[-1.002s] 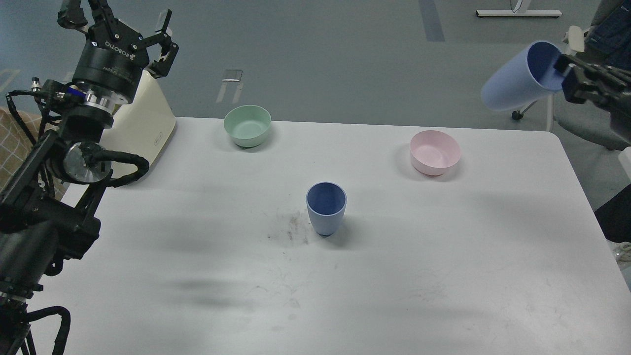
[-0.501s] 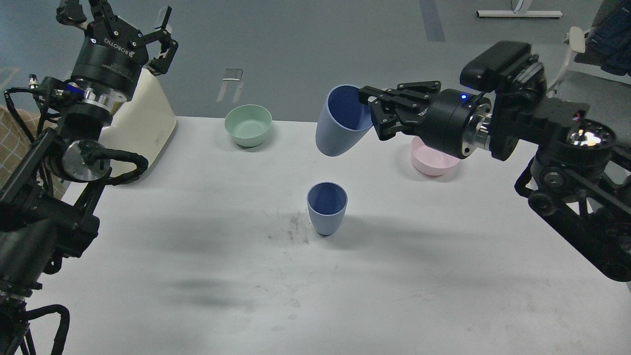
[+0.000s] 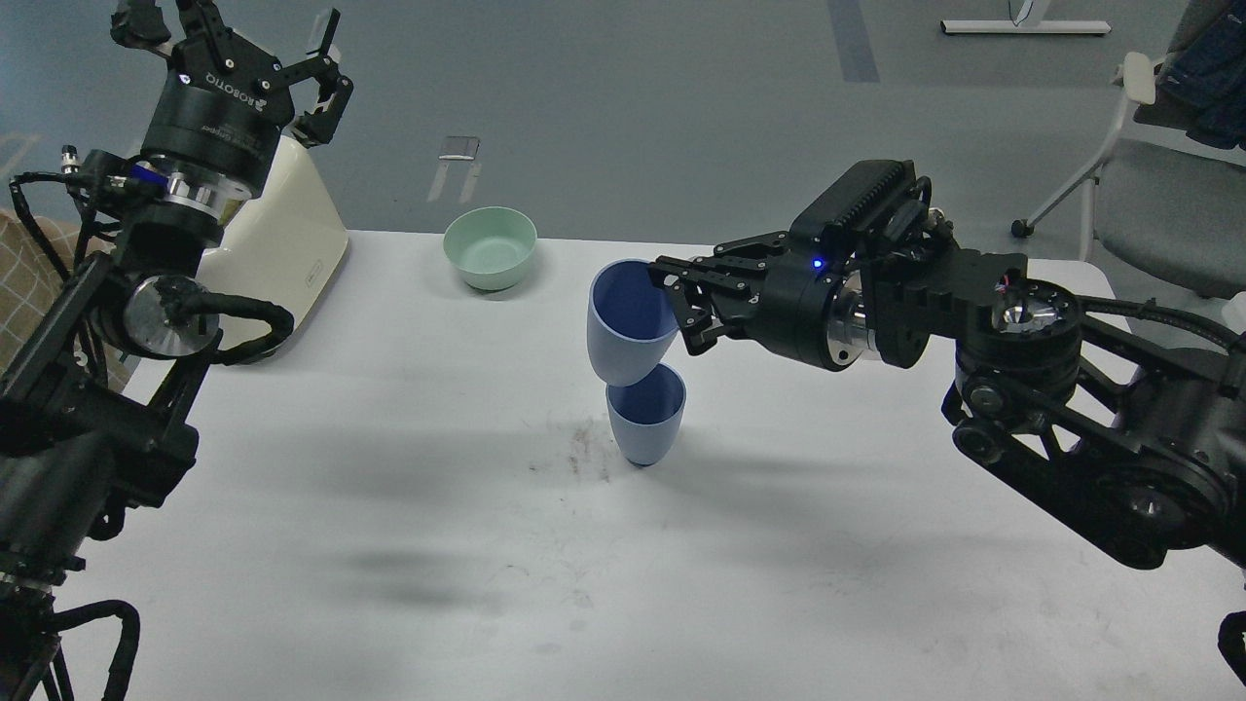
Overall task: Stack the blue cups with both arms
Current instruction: 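Lower the held cup into the centered blue cup and release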
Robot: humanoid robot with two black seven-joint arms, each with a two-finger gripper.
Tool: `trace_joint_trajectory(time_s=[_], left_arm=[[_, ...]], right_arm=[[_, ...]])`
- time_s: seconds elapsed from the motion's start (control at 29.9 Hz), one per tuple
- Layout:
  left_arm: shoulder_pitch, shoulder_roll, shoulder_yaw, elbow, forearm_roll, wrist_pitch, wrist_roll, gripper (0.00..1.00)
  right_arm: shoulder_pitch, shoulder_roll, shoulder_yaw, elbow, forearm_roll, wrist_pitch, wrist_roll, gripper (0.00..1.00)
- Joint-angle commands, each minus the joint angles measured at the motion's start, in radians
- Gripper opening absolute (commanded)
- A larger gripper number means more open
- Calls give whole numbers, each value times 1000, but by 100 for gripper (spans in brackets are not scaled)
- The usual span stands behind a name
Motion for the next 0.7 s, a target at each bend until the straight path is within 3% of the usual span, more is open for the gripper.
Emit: trace_joint_trajectory(time_s=[0.0, 0.67], left_arm=[[0, 0, 0, 0, 0, -1, 0, 97], [9, -11, -1, 0, 0, -4, -2, 97]], right_arm=[[-1, -3, -20, 0, -11, 0, 0, 0], [-27, -25, -28, -29, -14, 0, 0, 0]])
